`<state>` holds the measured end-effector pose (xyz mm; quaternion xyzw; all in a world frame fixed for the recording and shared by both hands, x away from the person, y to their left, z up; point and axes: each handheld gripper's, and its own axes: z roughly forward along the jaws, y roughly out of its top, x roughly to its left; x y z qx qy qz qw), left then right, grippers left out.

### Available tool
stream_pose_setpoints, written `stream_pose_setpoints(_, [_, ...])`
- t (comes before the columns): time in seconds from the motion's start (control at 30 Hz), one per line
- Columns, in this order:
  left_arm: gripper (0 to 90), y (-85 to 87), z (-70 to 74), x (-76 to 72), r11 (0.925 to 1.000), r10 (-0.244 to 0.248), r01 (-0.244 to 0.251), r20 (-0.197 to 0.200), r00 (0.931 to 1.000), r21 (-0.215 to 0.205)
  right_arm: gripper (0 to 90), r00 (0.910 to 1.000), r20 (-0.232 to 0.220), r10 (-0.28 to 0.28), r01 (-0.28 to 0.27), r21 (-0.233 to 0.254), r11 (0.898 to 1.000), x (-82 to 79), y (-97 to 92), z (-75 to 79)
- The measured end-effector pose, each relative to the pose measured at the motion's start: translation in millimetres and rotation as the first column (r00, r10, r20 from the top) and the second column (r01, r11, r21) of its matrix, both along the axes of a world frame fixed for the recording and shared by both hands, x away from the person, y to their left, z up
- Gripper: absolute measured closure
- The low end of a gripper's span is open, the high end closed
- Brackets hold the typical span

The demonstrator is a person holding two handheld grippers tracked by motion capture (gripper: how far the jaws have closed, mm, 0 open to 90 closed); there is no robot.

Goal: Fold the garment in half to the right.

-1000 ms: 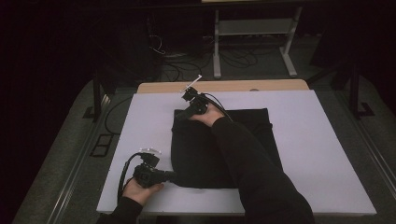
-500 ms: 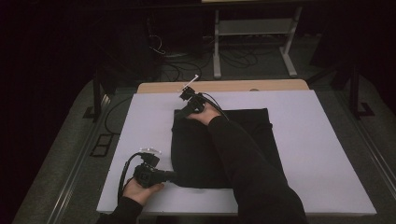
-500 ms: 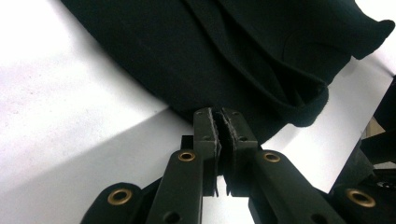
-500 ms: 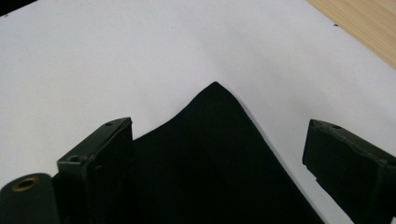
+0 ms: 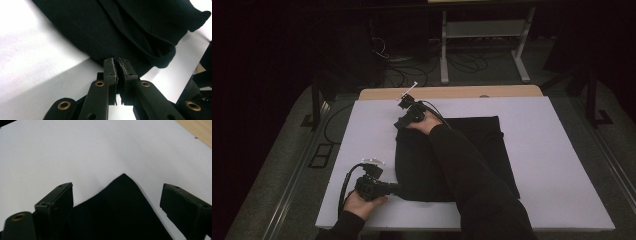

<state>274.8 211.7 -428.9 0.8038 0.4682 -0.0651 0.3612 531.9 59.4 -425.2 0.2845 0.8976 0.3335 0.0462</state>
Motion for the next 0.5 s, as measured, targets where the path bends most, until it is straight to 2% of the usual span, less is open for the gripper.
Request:
stream_pose_setpoints(0.27, [83.8,0.3,0.1,0.0,1.0000,-0.001,0.001,0.000,1.0000,0.001,15.7,1.0000,-0.005,-0.005,0.005,0.016,1.000,2.7,7.9,-3.2])
stream_pose_setpoints(0.5, [83.8,0.4,0.3,-0.1,1.0000,0.003,-0.003,-0.001,1.0000,-0.002,27.7,0.9996,0.000,-0.027,0.027,0.011,1.000,4.8,11.8,-5.0])
